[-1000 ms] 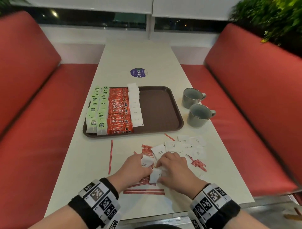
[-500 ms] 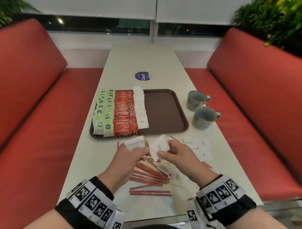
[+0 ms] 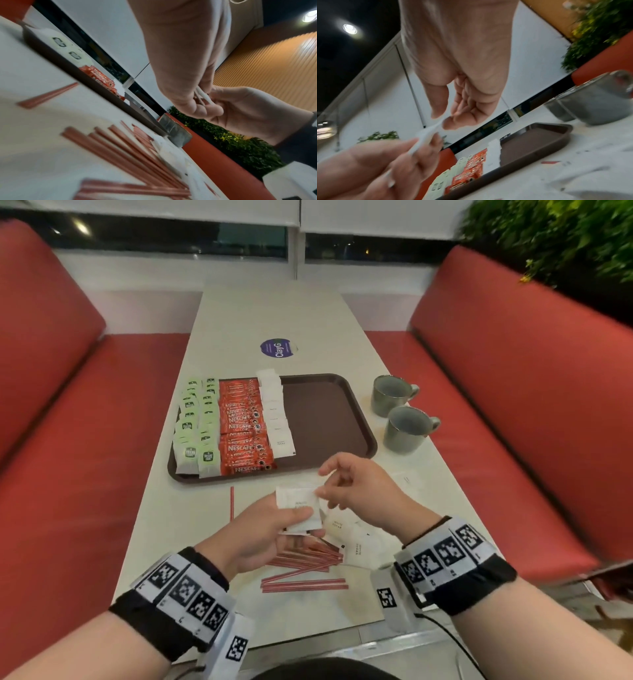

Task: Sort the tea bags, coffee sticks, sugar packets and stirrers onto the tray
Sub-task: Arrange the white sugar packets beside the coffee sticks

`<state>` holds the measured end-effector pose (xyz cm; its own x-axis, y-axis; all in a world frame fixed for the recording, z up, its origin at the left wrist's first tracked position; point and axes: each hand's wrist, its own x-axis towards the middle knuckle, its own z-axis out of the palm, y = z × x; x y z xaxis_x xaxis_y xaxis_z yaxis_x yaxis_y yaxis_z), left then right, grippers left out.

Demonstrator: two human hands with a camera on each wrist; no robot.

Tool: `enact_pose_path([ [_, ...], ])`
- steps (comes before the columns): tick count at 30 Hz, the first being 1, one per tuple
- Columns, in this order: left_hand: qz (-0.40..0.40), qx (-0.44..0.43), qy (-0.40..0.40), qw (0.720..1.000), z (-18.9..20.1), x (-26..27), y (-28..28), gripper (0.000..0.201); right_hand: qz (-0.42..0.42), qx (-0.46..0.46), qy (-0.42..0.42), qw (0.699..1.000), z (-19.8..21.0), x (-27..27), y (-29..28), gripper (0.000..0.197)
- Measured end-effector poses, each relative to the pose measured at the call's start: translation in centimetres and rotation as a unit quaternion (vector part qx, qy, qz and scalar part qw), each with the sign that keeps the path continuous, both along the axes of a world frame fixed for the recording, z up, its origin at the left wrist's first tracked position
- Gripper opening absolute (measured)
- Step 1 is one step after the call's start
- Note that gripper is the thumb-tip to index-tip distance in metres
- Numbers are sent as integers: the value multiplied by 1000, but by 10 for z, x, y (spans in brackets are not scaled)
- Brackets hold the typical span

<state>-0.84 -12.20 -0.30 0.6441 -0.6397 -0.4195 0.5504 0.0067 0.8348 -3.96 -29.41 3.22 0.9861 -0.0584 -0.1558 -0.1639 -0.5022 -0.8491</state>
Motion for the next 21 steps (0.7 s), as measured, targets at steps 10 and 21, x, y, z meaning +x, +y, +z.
enact_pose_path([
  [10,117,19,77,990,-19,8,50,27,33,-403,139,904,-78,-58,-47,58],
  [21,103,69,73,990,-18,5,27,21,-8,-283,104,953,-76,-52,-45,40],
])
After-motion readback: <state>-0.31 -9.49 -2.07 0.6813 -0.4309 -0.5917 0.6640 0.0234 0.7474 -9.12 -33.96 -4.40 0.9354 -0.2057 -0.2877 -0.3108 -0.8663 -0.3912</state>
